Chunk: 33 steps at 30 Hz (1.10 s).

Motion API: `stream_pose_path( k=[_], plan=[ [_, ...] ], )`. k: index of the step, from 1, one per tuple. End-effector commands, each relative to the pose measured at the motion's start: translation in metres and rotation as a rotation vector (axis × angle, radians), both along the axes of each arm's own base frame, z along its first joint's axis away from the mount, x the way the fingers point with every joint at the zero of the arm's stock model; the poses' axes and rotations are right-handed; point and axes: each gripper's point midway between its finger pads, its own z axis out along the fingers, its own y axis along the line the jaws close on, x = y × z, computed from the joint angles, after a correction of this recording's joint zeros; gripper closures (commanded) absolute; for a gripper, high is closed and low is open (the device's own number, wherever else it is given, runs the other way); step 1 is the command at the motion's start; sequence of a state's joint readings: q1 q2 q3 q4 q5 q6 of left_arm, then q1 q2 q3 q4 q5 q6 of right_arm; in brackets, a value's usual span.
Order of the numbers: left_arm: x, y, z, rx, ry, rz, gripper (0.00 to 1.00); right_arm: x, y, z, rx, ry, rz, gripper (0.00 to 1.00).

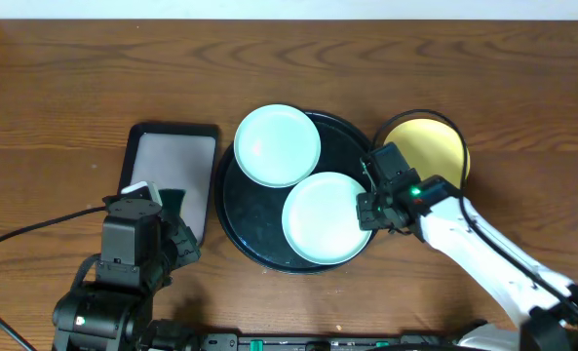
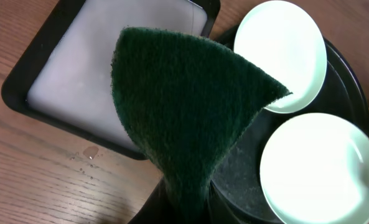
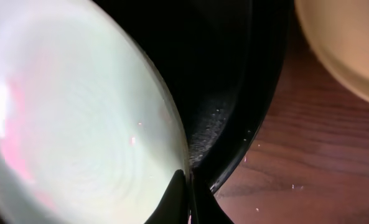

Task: Clean dirty plates on tray and stack at the side
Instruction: 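Lift the green plate with the right gripper and carry it left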

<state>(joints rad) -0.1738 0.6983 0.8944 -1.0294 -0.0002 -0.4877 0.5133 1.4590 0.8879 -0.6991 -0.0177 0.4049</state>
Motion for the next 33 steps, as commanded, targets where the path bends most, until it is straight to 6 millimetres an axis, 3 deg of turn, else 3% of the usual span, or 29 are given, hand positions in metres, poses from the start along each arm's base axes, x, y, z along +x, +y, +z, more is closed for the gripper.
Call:
stream_pose_path(
  k=[1,8,15,22,26,33],
  plan=[
    [0.0,0.004,0.0,0.028,-0.001,-0.004,0.92,0.006,0.012,0.029,0.083,-0.064,0.032,0.99],
    [0.001,0.004,0.0,0.027,-0.004,-0.004,0.92,0.002,0.039,0.048,0.24,-0.059,0.072,0.99],
    [-0.001,0.004,-0.001,0.029,0.006,-0.004,0.92,0.021,0.054,0.061,0.313,-0.137,0.046,0.99],
    [-0.001,0.012,-0.001,0.067,0.0,0.025,0.92,0.038,0.086,0.065,0.37,-0.202,0.067,0.99],
    [0.0,0.012,-0.001,0.067,0.0,0.025,0.92,0.051,0.105,0.066,0.358,-0.208,0.081,0.99],
    [0.0,0.02,0.0,0.113,-0.003,0.036,0.92,0.089,0.15,0.086,0.312,-0.261,0.122,0.99]
  ],
)
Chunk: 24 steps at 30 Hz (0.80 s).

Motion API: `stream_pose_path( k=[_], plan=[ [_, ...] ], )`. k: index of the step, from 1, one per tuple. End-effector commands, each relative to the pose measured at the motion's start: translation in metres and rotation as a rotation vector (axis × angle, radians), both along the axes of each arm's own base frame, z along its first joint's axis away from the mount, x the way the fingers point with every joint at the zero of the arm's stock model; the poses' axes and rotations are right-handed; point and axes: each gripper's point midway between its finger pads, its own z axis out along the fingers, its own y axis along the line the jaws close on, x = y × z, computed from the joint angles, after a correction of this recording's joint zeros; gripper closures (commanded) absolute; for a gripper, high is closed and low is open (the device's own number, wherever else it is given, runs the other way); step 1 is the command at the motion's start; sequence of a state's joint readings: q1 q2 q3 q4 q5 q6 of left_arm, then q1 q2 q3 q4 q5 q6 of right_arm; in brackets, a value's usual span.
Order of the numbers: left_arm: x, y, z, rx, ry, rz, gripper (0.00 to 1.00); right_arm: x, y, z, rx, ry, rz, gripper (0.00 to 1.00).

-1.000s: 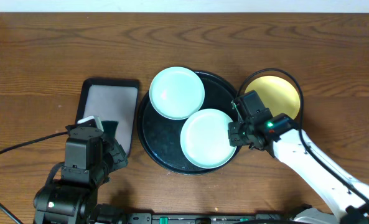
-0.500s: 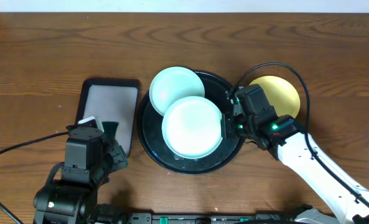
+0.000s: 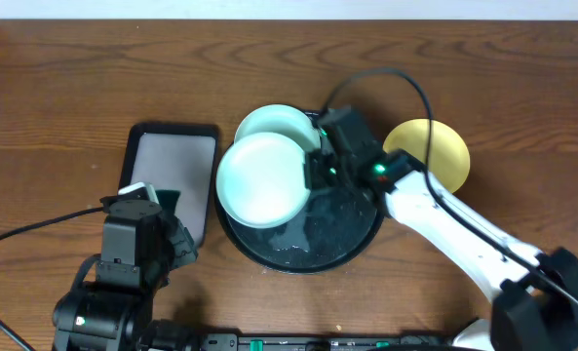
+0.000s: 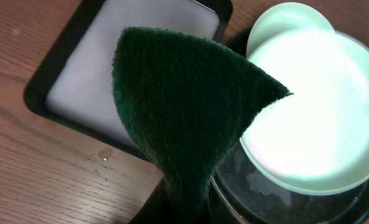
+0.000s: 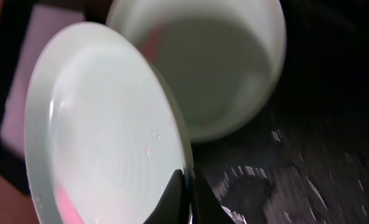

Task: Clean dirty plates on tray and stack at the side
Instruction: 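Lift the green plate with the right gripper and carry it left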

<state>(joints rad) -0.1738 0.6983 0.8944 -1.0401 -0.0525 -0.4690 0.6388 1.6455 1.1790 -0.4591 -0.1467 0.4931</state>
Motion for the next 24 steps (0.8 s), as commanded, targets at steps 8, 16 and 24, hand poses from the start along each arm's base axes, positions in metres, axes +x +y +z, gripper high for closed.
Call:
stream_pose_path(
  k=[8,16,24],
  plan=[
    [0.001,0.022,0.002,0.114,-0.012,0.06,0.92,0.055,0.086,0.032,-0.082,-0.265,0.044,0.99],
    [-0.001,0.023,0.001,0.117,-0.005,0.058,0.91,0.064,0.136,0.04,-0.234,-0.618,0.155,0.99],
    [-0.004,0.023,-0.001,0.119,0.011,0.057,0.92,0.047,0.179,0.083,-0.369,-0.958,0.373,0.99]
  ],
)
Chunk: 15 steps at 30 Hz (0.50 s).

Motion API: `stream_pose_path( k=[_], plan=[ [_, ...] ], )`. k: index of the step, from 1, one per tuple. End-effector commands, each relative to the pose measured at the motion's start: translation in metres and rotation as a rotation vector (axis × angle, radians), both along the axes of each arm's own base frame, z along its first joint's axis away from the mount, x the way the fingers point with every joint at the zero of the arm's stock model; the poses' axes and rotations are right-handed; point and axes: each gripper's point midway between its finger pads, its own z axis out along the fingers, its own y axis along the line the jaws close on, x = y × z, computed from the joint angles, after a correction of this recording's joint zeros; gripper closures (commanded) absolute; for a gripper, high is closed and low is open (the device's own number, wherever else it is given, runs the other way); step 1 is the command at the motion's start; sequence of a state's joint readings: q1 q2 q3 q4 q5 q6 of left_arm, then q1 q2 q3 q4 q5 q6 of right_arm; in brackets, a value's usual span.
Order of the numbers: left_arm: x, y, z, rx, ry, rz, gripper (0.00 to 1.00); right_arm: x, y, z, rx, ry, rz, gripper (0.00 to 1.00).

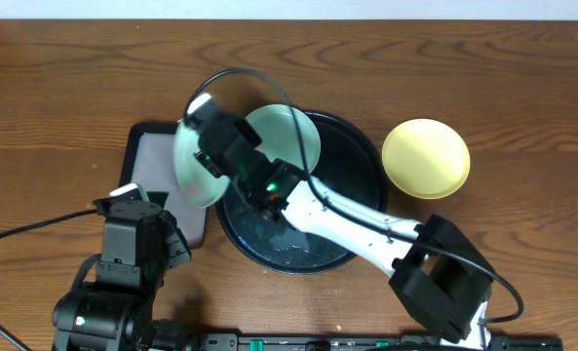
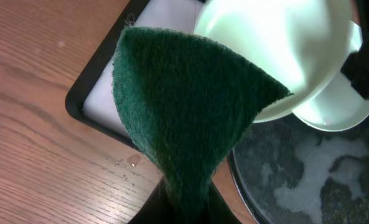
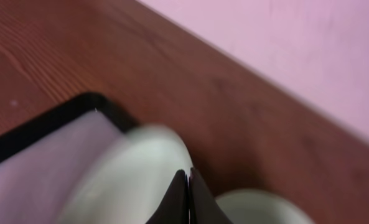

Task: Clean dirty plates on tray and stack at the side
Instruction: 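Lift the green plate with the right gripper and carry it left, then lower the green plate onto the left rack with the right gripper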

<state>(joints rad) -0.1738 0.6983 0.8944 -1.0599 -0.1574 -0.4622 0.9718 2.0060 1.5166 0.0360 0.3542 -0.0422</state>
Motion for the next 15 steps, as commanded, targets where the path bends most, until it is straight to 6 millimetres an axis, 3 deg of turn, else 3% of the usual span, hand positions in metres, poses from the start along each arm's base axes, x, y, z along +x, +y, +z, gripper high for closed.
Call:
stream_pose_path(
  k=[1,9,15],
  plan=[
    [-0.002,0.005,-0.001,0.029,0.011,0.0,0.92,-0.004,0.01,0.026,-0.167,-0.208,0.076,0.99],
    [-0.007,0.006,-0.004,0.034,0.035,0.0,0.92,-0.027,0.04,0.057,-0.34,-0.488,0.232,0.99],
    [-0.007,0.006,-0.004,0.034,0.035,0.0,0.92,-0.036,0.049,0.067,-0.443,-0.615,0.288,0.99]
  ],
)
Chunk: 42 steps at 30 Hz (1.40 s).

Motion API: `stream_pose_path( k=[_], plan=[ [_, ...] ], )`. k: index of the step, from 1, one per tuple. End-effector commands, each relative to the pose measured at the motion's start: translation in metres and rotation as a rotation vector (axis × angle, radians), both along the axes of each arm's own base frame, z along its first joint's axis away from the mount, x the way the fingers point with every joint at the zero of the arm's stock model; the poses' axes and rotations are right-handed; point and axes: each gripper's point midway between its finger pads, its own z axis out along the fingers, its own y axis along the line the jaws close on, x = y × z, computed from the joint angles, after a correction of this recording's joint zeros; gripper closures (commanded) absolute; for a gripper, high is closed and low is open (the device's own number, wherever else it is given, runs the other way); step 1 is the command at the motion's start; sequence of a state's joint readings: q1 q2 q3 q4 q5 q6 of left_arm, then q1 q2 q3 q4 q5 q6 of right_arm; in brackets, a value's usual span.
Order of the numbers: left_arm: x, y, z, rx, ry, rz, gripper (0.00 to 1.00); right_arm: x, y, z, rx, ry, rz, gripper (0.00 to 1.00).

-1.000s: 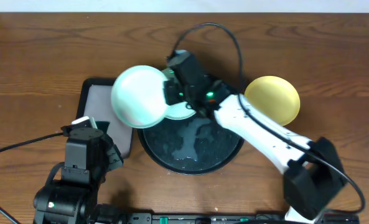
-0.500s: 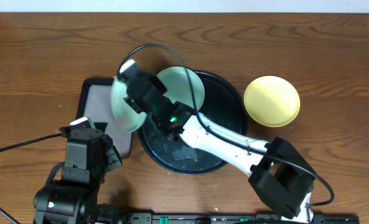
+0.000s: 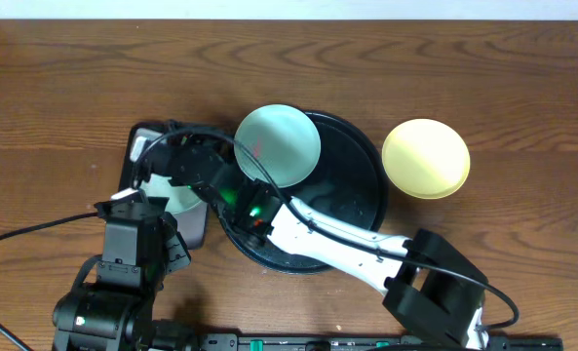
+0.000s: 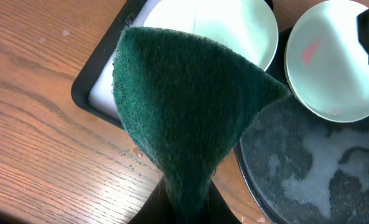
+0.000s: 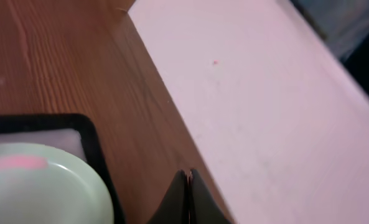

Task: Clean dirty plates on tray and stack at the side
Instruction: 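Lower the green plate onto the left rack with the right gripper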

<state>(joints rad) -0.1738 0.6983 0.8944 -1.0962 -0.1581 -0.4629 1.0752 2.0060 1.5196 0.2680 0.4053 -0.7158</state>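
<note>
One pale green plate [image 4: 234,31] lies in the black rectangular tray [image 3: 131,161] of white liquid, left of the round tray. My right gripper [image 5: 187,176] is over that tray's far side, fingers shut, and the plate [image 5: 35,186] shows apart from them at lower left. A second pale green plate [image 3: 277,144] rests on the round black tray [image 3: 352,210], which is wet and soapy. My left gripper [image 4: 185,199] is shut on a dark green sponge [image 4: 184,106], held above the table just in front of the rectangular tray.
A yellow plate [image 3: 425,158] sits on the wooden table right of the round tray. My right arm [image 3: 298,224] stretches across the round tray from the lower right. The table's far edge meets a pale wall [image 5: 265,93].
The plate was tilted up in my right gripper over the gap between the trays; now it lies lower, in the rectangular tray. My right arm reaches further left. The sponge has hardly moved.
My right gripper was shut on the rim of the near plate on the round tray. Then the plate was lifted over the tray's left side, overlapping the other plate. Then it stood tilted by the rectangular tray, and now it is in it. My left gripper held the sponge throughout.
</note>
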Motion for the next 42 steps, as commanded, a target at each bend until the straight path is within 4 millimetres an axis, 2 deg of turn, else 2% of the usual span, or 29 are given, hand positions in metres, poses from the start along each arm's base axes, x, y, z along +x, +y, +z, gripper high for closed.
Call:
stream_pose_path(
  k=[1,9,14,18,19,21,22,24,27,31,35,36,38,41,42],
  plan=[
    [0.0,0.004,0.001,0.027,0.0,-0.001,0.92,-0.001,0.003,0.016,-0.11,-0.138,0.026,0.99],
    [0.0,0.004,0.001,0.027,-0.001,-0.001,0.92,0.005,-0.002,0.035,-0.091,-0.214,-0.027,0.99],
    [0.0,0.004,0.001,0.027,-0.001,-0.001,0.92,0.006,-0.003,0.034,-0.062,-0.188,-0.038,0.99],
    [0.0,0.004,0.001,0.027,-0.001,-0.002,0.92,0.017,-0.021,0.025,0.19,0.028,-0.193,0.96],
    [0.0,0.004,0.001,0.027,-0.001,-0.002,0.92,0.019,-0.025,0.016,0.217,0.086,-0.216,0.91],
    [0.0,0.004,0.001,0.027,-0.001,-0.001,0.92,0.018,-0.026,-0.004,0.241,0.215,-0.209,0.81],
    [0.0,0.004,0.001,0.027,-0.001,-0.001,0.92,0.014,-0.024,-0.016,0.243,0.304,-0.173,0.79],
    [0.0,0.004,0.001,0.027,-0.001,-0.001,0.92,0.007,-0.021,-0.027,0.263,0.465,-0.11,0.74],
    [0.0,0.004,0.001,0.027,-0.001,-0.001,0.92,0.008,-0.028,-0.027,0.331,0.68,-0.091,0.71],
    [0.0,0.004,0.001,0.027,-0.001,-0.001,0.92,0.016,-0.045,-0.014,0.381,0.895,-0.104,0.67],
    [0.0,0.004,0.001,0.027,-0.001,-0.001,0.92,0.009,-0.06,-0.007,0.393,1.088,-0.109,0.61],
    [0.0,0.004,0.001,0.027,-0.001,-0.001,0.92,0.007,-0.063,-0.008,0.396,1.125,-0.116,0.58],
    [0.0,0.004,0.001,0.027,-0.001,-0.001,0.92,0.001,-0.065,-0.014,0.389,1.173,-0.134,0.45],
    [0.0,0.004,0.001,0.027,-0.001,-0.001,0.91,-0.007,-0.069,-0.024,0.349,1.202,-0.161,0.01],
    [0.0,0.004,0.001,0.027,-0.001,-0.002,0.91,-0.01,-0.069,-0.026,0.337,1.211,-0.164,0.01]
  ],
)
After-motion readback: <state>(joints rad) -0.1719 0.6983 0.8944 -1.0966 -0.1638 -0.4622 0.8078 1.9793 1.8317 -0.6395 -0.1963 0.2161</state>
